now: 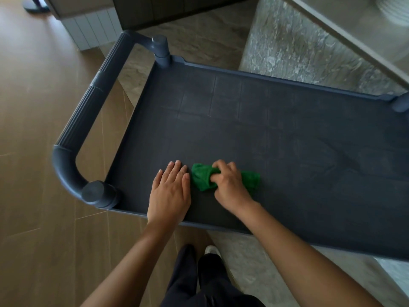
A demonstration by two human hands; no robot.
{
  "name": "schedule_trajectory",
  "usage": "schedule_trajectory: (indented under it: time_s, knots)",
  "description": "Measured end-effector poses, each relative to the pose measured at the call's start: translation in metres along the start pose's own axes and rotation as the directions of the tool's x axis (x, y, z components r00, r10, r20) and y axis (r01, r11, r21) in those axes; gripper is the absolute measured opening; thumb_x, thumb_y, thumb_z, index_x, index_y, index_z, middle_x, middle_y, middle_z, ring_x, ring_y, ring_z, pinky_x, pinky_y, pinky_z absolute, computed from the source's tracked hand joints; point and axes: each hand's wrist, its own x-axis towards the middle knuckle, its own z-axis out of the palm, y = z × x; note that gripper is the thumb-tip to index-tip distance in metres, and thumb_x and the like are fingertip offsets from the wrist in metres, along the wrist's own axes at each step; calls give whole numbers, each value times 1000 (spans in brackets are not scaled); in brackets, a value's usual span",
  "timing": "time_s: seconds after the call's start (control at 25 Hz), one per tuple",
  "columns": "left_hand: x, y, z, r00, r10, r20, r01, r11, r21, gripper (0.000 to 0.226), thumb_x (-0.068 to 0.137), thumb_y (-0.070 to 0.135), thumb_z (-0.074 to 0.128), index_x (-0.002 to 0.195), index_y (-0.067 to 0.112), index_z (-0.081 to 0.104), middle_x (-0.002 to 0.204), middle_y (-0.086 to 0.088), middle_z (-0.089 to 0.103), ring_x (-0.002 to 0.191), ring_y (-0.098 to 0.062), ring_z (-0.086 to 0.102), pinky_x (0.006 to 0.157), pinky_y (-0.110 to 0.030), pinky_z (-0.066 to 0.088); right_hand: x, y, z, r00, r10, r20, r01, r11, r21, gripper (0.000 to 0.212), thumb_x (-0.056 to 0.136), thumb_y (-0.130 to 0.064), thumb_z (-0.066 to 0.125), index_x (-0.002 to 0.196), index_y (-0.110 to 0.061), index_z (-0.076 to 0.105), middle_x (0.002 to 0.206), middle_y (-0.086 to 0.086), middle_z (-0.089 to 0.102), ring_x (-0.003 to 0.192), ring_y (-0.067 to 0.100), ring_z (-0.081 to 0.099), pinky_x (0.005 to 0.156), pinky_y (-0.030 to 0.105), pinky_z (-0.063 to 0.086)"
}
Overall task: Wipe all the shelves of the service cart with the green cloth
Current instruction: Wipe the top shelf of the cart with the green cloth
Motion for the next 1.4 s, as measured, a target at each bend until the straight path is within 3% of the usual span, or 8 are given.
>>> schedule_trajectory:
  time_s: [0.16, 0.44, 0.64, 0.8, 0.96, 1.08, 1.24, 1.4]
  knots:
    - [1, 0, 0, 1000, -14, -1, 14, 1000, 5, 54, 103, 35, 8, 148, 19, 32, 157, 3, 23, 147, -8, 7, 119, -27, -2, 67, 23, -10, 993, 100, -66, -102, 994, -34, 40, 76, 7, 49, 107, -9, 70, 122, 10, 51, 100, 36, 42, 86, 36, 34]
    - [4, 0, 1, 1000, -19, 11, 19, 1000, -11, 56, 101, 37, 7, 148, 20, 31, 157, 4, 22, 147, -8, 6, 118, -26, -4, 145, 53, -26, 960, 277, -47, -278, 960, -27, 42, 86, 0, 47, 120, -17, 64, 126, 10, 45, 107, 38, 40, 95, 38, 35]
    - [2, 1, 1, 1000, -15, -9, 15, 1000, -13, 60, 100, 38, 3, 147, 19, 36, 156, 3, 27, 146, -9, 11, 119, -27, 0, 109, 37, -21, 986, 165, -14, -165, 986, -28, 44, 82, -1, 48, 119, -17, 65, 124, 10, 45, 106, 37, 40, 92, 38, 35]
    - [3, 0, 3, 1000, -13, -23, 13, 1000, 14, 50, 104, 32, 14, 146, 18, 37, 155, 2, 29, 146, -10, 13, 118, -27, 1, 39, 13, -8, 1000, 28, -1, -28, 999, -46, 40, 76, 2, 49, 107, -13, 70, 123, 10, 48, 100, 35, 42, 85, 37, 36]
    - [2, -1, 3, 999, -9, -32, 9, 1000, -6, 51, 104, 32, 13, 145, 17, 40, 154, 0, 32, 146, -11, 15, 119, -29, 5, -32, -5, 1, 997, -64, 46, 64, 998, -10, 35, 71, 5, 51, 95, -7, 73, 119, 13, 53, 95, 36, 46, 81, 42, 41]
    - [3, 0, 3, 999, -9, -42, 8, 1000, -17, 60, 99, 37, 6, 144, 17, 41, 153, 1, 33, 146, -11, 16, 120, -29, 6, -56, -9, 4, 990, -96, 100, 95, 995, 22, 35, 68, 2, 45, 87, -5, 73, 116, 15, 56, 93, 36, 48, 78, 46, 44]
    - [3, 1, 2, 999, -11, -38, 10, 1000, -29, 62, 97, 38, 6, 144, 17, 41, 153, 0, 33, 145, -10, 16, 119, -27, 4, -43, -5, 1, 995, -89, 41, 87, 996, 32, 28, 63, 10, 51, 77, -2, 72, 111, 17, 59, 84, 38, 51, 72, 47, 47]
    - [5, 2, 1, 1000, -13, -26, 12, 1000, -22, 63, 97, 38, 3, 146, 18, 37, 155, 3, 28, 146, -9, 12, 118, -26, 0, 11, 10, -3, 999, -5, -45, 4, 1000, -14, 35, 68, 12, 51, 90, -4, 73, 117, 15, 56, 91, 39, 47, 79, 45, 42]
